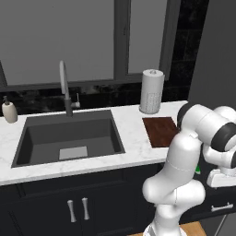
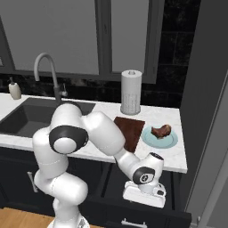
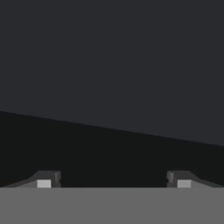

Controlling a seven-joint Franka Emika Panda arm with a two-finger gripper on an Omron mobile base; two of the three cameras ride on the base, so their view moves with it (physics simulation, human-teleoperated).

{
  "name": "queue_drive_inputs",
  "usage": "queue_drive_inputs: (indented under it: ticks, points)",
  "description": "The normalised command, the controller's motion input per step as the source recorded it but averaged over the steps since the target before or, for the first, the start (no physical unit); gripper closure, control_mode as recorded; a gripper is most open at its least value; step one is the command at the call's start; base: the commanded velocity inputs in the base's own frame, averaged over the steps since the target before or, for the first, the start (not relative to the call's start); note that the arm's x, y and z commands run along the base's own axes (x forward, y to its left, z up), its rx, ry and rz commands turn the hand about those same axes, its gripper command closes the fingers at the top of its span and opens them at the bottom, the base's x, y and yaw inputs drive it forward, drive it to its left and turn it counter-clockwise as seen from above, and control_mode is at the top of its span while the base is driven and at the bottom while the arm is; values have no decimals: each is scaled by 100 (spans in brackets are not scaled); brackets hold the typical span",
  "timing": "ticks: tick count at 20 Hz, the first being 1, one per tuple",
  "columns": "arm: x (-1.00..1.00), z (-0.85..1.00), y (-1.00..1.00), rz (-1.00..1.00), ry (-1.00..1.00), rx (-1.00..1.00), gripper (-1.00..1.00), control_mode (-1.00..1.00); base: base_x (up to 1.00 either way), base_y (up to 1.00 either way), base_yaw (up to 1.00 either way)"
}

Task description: Pick up the knife from the drawer and place it on the cutting board. Then place the meat from the plate to the cutting board.

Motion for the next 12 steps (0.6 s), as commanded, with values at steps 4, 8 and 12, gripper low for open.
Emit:
queue_drive_inputs:
  ticks: [4,8,12]
  points:
    - [-8,6,0,2,-1,4,-100,-100,0,0,0]
    - [-3,29,-6,4,-1,2,-100,-100,0,0,0]
    - [9,27,-6,0,0,0,-100,-100,0,0,0]
